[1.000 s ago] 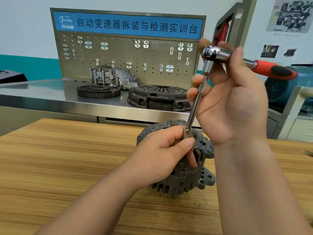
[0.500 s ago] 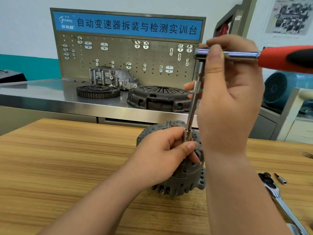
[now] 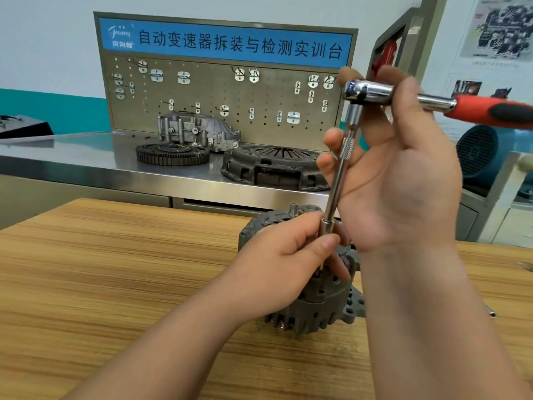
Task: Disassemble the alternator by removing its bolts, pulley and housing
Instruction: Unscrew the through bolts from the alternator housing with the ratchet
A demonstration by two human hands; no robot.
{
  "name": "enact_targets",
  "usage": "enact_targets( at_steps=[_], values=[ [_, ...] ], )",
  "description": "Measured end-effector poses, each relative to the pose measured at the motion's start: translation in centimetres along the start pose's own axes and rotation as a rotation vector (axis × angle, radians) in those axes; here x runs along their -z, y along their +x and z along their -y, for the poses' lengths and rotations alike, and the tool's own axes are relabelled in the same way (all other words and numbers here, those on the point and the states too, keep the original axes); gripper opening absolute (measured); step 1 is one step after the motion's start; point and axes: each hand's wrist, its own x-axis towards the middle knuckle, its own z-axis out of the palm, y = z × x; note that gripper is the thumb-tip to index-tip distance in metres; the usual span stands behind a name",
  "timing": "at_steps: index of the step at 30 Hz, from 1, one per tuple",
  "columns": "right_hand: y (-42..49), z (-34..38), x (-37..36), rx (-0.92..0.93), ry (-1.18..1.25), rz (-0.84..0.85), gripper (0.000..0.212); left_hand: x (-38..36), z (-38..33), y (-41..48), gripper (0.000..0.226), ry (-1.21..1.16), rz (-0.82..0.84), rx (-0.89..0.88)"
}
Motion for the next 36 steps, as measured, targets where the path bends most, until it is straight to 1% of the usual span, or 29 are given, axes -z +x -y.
enact_targets(
  at_steps=[1,3,5,7,8,9,10,11,13,15,17,20,22,24,28,30,31,33,36],
  values=[
    [0.0,0.0,0.0,0.016,-0.013,-0.006,0.018,-0.1,0.1,0.0,0.024,0.009,-0.007,0.001],
    [-0.3,-0.2,-0.2,0.123,-0.146,-0.025,0.014,-0.2,0.2,0.1,0.033,0.027,-0.011,0.012],
    [-0.5,-0.4,-0.3,0.323,-0.379,-0.017,0.011,-0.4,0.4,0.2,0.035,0.027,-0.013,0.03],
    [-0.4,-0.7,-0.4,0.577,-0.673,0.01,0.011,-0.4,0.5,0.2,0.033,0.006,-0.029,0.048],
    [-0.5,-0.9,-0.4,0.671,-0.788,0.02,0.013,-0.4,0.5,0.2,0.032,0.009,-0.034,0.057],
    [-0.5,-1.0,-0.4,0.716,-0.844,0.016,0.015,-0.4,0.5,0.1,0.031,0.017,-0.034,0.061],
    [-0.5,-1.0,-0.4,0.709,-0.836,-0.004,0.016,-0.4,0.5,0.1,0.032,0.02,-0.034,0.062],
    [-0.5,-0.9,-0.4,0.655,-0.775,-0.032,0.016,-0.4,0.4,0.1,0.033,0.017,-0.034,0.057],
    [-0.6,-0.7,-0.5,0.458,-0.547,-0.079,0.016,-0.3,0.3,0.1,0.036,0.02,-0.03,0.04],
    [-0.5,-0.3,-0.3,0.263,-0.338,-0.099,0.011,-0.2,0.2,0.0,0.031,0.038,-0.018,0.027],
    [-0.3,0.0,-0.2,0.119,-0.178,-0.082,0.01,-0.1,0.1,0.0,0.021,0.039,-0.015,0.016],
    [-0.2,0.1,-0.1,0.018,-0.028,-0.032,0.013,-0.3,0.1,0.0,0.021,0.053,-0.047,-0.006],
    [-0.2,0.1,-0.2,0.024,-0.032,-0.008,0.012,-0.5,0.3,0.0,0.027,0.052,-0.062,-0.003],
    [-0.3,-0.1,-0.2,0.102,-0.145,-0.006,0.012,-0.6,0.4,0.1,0.034,0.044,-0.063,0.012],
    [-0.5,-0.4,-0.4,0.428,-0.556,0.012,0.01,-0.7,0.5,0.1,0.036,0.041,-0.062,0.038],
    [-0.4,-0.6,-0.4,0.517,-0.65,0.036,0.009,-0.7,0.5,0.1,0.038,0.043,-0.06,0.05],
    [-0.4,-0.5,-0.3,0.515,-0.647,0.028,0.009,-0.7,0.4,0.1,0.039,0.045,-0.062,0.05],
    [-0.4,-0.4,-0.2,0.45,-0.592,-0.002,0.01,-0.7,0.4,0.1,0.039,0.056,-0.076,0.031],
    [-0.4,-0.2,-0.1,0.26,-0.415,-0.043,0.012,-0.6,0.5,0.1,0.031,0.02,-0.075,0.003]
  ],
)
